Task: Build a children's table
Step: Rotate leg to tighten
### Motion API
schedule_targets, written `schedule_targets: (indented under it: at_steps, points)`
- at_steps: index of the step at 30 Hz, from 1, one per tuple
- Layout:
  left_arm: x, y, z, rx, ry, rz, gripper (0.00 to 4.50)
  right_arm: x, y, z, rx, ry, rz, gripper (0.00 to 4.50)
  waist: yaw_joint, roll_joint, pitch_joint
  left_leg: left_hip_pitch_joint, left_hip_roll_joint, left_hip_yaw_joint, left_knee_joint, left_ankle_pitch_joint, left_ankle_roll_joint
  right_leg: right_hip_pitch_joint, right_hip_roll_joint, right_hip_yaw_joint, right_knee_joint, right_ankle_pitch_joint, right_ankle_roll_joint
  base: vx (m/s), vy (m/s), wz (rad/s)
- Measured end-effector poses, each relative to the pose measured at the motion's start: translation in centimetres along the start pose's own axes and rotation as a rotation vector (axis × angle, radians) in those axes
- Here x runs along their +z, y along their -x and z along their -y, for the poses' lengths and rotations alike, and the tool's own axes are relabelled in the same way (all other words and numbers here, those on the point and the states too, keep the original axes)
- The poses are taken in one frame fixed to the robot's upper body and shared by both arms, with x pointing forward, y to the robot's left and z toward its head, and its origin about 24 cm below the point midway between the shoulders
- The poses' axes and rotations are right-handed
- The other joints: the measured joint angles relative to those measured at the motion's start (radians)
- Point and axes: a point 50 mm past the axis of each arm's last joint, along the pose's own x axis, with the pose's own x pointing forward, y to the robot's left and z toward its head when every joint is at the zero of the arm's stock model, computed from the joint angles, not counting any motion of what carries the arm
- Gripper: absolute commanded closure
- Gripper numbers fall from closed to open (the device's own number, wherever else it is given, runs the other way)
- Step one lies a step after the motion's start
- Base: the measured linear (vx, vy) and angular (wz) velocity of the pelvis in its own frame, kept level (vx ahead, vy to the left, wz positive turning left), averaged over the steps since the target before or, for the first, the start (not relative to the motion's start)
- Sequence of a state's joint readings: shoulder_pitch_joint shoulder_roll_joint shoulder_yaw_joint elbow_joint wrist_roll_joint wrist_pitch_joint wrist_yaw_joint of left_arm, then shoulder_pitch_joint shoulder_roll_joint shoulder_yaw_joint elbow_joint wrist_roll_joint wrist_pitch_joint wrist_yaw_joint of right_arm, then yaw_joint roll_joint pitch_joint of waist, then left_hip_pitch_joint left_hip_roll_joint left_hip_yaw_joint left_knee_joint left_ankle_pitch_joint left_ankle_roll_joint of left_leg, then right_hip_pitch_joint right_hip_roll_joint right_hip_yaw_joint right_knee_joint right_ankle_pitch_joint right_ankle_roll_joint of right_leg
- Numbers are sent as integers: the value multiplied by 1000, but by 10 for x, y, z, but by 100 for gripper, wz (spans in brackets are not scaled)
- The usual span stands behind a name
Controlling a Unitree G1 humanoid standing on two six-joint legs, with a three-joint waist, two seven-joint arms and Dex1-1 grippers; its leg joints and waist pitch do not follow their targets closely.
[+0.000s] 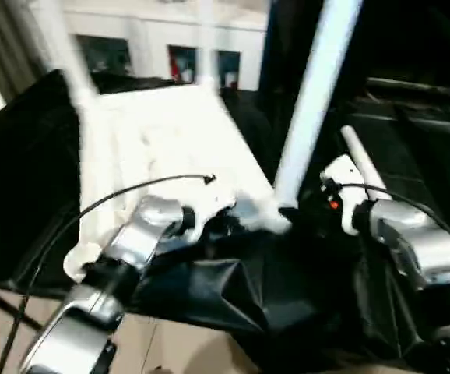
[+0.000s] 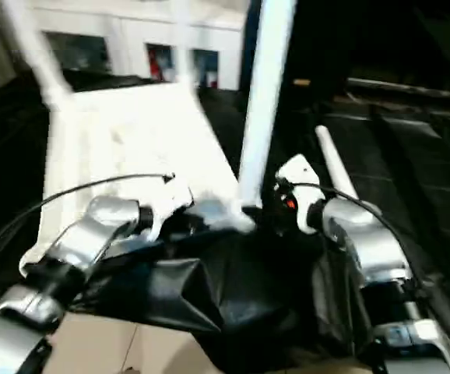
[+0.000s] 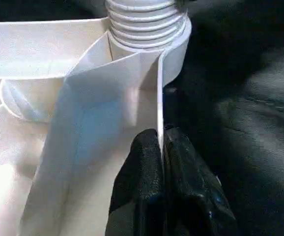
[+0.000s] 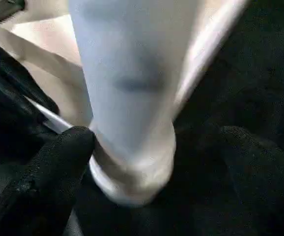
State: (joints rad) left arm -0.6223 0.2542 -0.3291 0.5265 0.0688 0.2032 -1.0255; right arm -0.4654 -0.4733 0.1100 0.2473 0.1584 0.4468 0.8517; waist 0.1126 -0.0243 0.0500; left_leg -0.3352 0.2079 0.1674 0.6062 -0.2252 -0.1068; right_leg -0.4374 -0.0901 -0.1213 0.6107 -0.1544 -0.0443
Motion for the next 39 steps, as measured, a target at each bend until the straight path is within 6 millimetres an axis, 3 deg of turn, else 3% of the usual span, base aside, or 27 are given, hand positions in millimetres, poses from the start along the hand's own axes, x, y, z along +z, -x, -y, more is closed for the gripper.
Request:
schedule_targets:
  at_steps: [11,17,29,33,39]
  points:
    - [2,2,6,-44,-24,10,450,-6,-4,-7,52,38,-68,7,-1,0,0,-2,0,1,0,0,0,0,0,1,0,-2,3,0,0,0]
    - [4,3,6,-41,-35,14,450,-6,-5,-8,61,30,-55,79,-2,0,0,-2,0,1,0,0,0,0,0,1,0,-2,3,0,0,0]
    - [2,4,5,-29,-20,10,450,-7,-10,-11,76,3,-35,166,-4,0,0,-2,0,1,0,0,0,0,0,1,0,-2,3,0,0,0]
    - [0,-6,-2,85,32,-14,450,-19,-33,-11,-111,-161,43,175,-26,-1,0,-1,0,1,1,1,-2,0,0,1,0,-1,3,0,0,0]
    - [12,-33,-9,231,128,-15,450,-18,-59,-8,-395,-306,114,177,-29,-2,-2,2,-1,0,0,2,-3,2,0,1,0,-1,4,0,0,0]
